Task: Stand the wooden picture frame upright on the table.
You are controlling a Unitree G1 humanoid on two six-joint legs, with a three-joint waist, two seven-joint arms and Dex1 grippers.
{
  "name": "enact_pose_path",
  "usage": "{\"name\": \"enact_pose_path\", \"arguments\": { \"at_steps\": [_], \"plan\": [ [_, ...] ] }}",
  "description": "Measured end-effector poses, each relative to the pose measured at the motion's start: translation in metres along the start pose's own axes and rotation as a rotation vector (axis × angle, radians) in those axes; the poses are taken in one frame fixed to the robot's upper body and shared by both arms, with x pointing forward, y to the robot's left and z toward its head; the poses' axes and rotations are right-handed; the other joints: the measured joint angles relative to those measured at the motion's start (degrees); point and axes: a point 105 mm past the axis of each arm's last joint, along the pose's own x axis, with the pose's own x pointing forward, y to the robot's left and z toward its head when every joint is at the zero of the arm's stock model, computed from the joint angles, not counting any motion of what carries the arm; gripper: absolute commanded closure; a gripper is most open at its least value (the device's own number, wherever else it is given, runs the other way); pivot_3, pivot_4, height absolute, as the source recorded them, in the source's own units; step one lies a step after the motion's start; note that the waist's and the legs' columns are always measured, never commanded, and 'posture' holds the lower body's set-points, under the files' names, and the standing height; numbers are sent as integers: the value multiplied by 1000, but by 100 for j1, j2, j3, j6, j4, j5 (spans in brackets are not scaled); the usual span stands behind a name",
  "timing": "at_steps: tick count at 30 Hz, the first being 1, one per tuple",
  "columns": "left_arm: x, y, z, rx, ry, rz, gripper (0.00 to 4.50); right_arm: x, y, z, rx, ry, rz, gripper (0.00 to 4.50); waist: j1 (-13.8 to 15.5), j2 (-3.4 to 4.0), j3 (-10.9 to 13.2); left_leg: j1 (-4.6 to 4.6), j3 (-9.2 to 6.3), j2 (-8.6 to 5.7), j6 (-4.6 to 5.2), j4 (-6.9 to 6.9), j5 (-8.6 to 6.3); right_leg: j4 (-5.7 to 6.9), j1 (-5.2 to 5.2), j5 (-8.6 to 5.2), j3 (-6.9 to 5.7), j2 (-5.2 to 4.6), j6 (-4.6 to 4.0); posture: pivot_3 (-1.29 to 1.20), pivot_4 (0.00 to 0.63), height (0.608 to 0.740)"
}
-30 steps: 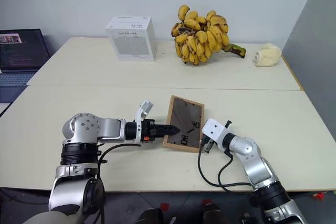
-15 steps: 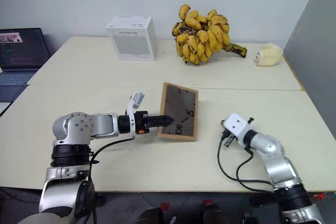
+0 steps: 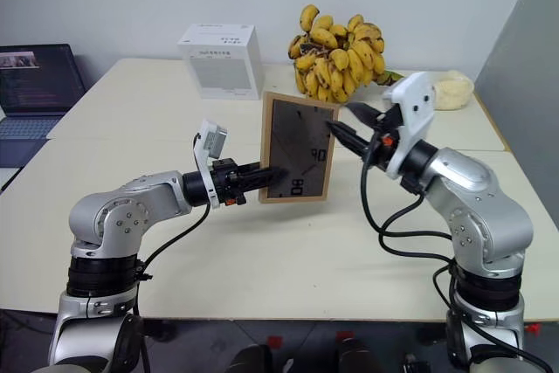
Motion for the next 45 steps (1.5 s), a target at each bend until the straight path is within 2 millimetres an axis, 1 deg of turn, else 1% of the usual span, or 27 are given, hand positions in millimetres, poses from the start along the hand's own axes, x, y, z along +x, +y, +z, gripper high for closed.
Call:
{"name": "enact_pose_path", "arguments": {
  "at_steps": [2, 5, 10, 14, 18, 19, 24, 30, 37, 40, 45],
  "plan": [
    [1, -3, 4, 20, -6, -8, 3209, 6, 4, -6, 12, 15, 12, 2083, 31, 0, 0, -20, 0, 0, 0, 1, 0, 3, -23, 1, -1, 0, 0, 0, 150, 740],
    [3, -10, 9, 51, -12, -26, 3209, 15, 9, -14, 40, 20, 33, 2083, 66, 0, 0, -24, 0, 1, 0, 0, 0, 11, -32, 0, -1, 0, -1, 0, 150, 740],
    [1, -7, 11, 59, -13, 1, 3209, 22, 7, -18, 33, -1, 28, 2083, 65, 0, 0, -23, 1, 2, 0, 2, 1, 18, -34, 0, -1, 1, -1, 0, 150, 740],
    [2, -2, 13, 81, -10, 25, 3209, 32, 9, -16, 52, -26, 20, 2083, 67, 0, 0, -23, 0, 1, -1, 3, 1, 24, -36, 0, -2, 2, -1, 0, 150, 740],
    [12, 2, 10, 83, 0, 11, 3209, 42, 19, -7, 60, -68, 40, 2083, 69, 1, 0, -23, 0, 1, -1, 3, 1, 24, -37, 0, -4, 2, -1, 0, 150, 740],
    [16, 4, 10, 82, -2, 3, 3209, 42, 19, -7, 64, -71, 33, 2083, 70, 0, 0, -24, -1, 1, -1, 3, 1, 24, -37, 0, -5, 1, -1, 0, 150, 740],
    [26, 9, 13, 101, -5, -29, 3209, 42, 15, -7, 69, -66, -1, 2083, 72, 1, 0, -24, -1, 1, -1, 2, 1, 25, -38, 0, -6, 2, -2, 0, 150, 740],
    [34, 19, 14, 125, 6, -43, 3209, 40, 11, -9, 65, -50, -22, 2083, 71, 1, 0, -25, -1, 1, 0, 2, 1, 26, -40, 0, -5, 2, -2, 0, 150, 740],
    [37, 29, 18, 145, 26, -40, 3209, 27, 8, -11, 37, -33, -43, 2083, 71, 1, 1, -26, -2, 1, 0, 1, 1, 25, -41, 0, -7, 3, -2, 0, 150, 740],
    [37, 33, 21, 155, 29, -28, 3209, 20, 8, -14, 41, -21, -46, 2083, 71, 1, 1, -27, -2, 1, 0, 1, 1, 26, -40, 0, -6, 3, -2, 0, 150, 740],
    [36, 35, 19, 153, 39, -25, 3209, 14, 9, -23, 59, 5, -50, 2083, 69, 1, 1, -27, -2, 1, 0, 2, 1, 27, -40, 0, -6, 3, -2, 0, 150, 740]
  ]
}}
